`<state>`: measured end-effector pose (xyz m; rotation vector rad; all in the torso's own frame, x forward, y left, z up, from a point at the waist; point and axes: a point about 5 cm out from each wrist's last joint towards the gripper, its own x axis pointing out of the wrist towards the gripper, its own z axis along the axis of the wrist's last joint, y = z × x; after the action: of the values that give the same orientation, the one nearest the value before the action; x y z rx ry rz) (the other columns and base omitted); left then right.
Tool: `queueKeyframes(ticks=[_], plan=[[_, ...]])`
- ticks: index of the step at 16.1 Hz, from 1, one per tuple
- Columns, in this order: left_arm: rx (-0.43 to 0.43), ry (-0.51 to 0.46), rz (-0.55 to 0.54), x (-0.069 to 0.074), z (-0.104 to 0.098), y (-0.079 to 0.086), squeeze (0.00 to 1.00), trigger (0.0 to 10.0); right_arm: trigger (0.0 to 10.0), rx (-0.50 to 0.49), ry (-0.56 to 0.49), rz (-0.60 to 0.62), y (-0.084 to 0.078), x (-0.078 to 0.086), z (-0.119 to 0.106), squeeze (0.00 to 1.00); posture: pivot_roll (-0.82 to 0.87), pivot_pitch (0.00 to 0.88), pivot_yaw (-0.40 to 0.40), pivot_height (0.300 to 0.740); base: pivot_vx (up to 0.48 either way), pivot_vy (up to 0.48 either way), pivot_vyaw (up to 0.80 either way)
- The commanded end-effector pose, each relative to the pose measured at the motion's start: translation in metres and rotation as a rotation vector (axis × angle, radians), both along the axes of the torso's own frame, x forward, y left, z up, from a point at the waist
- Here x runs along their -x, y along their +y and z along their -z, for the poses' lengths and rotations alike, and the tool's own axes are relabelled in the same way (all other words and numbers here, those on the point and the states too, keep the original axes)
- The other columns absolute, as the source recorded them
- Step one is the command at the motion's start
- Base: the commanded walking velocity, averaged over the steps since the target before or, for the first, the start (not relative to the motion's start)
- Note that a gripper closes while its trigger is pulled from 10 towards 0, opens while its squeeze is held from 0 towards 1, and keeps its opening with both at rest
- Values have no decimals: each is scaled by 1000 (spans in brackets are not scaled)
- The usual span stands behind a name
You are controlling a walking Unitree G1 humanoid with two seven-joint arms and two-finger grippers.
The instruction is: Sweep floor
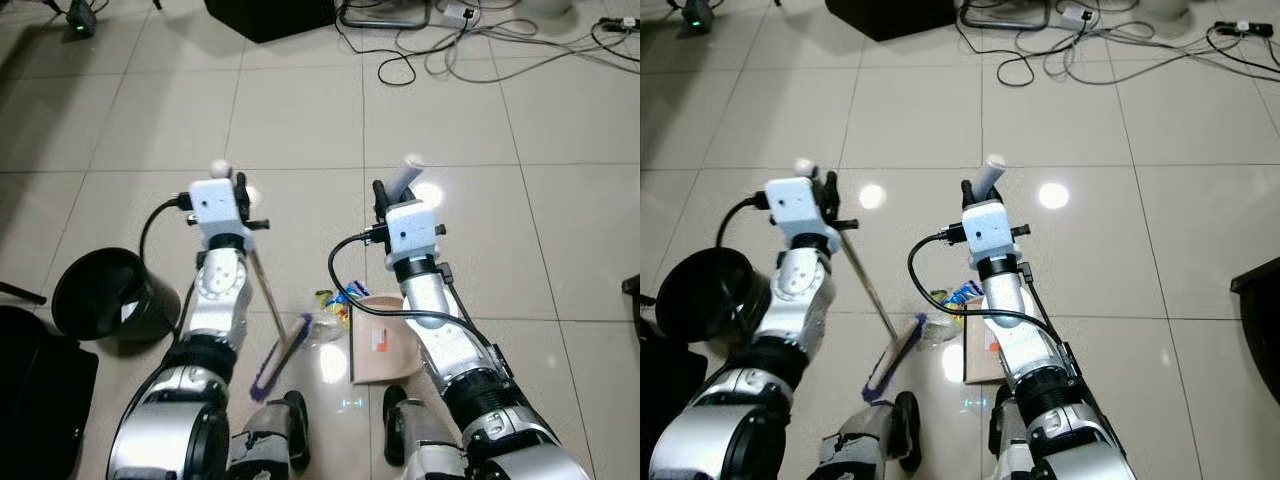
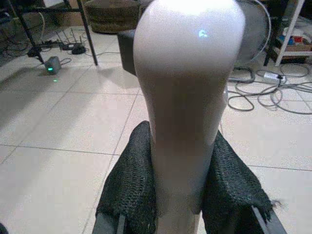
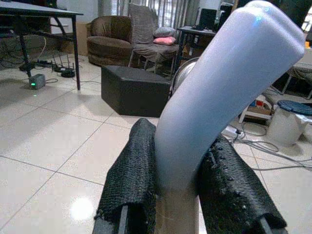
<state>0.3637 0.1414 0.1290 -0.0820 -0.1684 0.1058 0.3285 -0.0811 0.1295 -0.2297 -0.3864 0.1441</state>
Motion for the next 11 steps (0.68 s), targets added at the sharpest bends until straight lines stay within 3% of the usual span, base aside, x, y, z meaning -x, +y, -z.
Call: queueKeyframes(ticks=[1, 5, 9, 11], plan=[[74, 36, 13, 3, 11, -5, 0, 10000, 10000, 3, 10, -13, 7, 1, 3, 0, 47, 351, 101, 740, 0, 0, 0], [96, -50, 168, 0, -6, -27, 0, 10000, 10000, -5, 43, -8, 7, 2, 9, 0, 66, 326, 97, 740, 0, 0, 0], [153, -142, 242, 2, -26, -26, 0, 10000, 10000, -6, 57, 5, 3, -6, 7, 0, 74, 297, 93, 740, 0, 0, 0], [132, -204, 301, 4, -41, -28, 0, 10000, 10000, -24, 72, 14, -3, -8, 7, 0, 76, 258, 89, 740, 0, 0, 0]])
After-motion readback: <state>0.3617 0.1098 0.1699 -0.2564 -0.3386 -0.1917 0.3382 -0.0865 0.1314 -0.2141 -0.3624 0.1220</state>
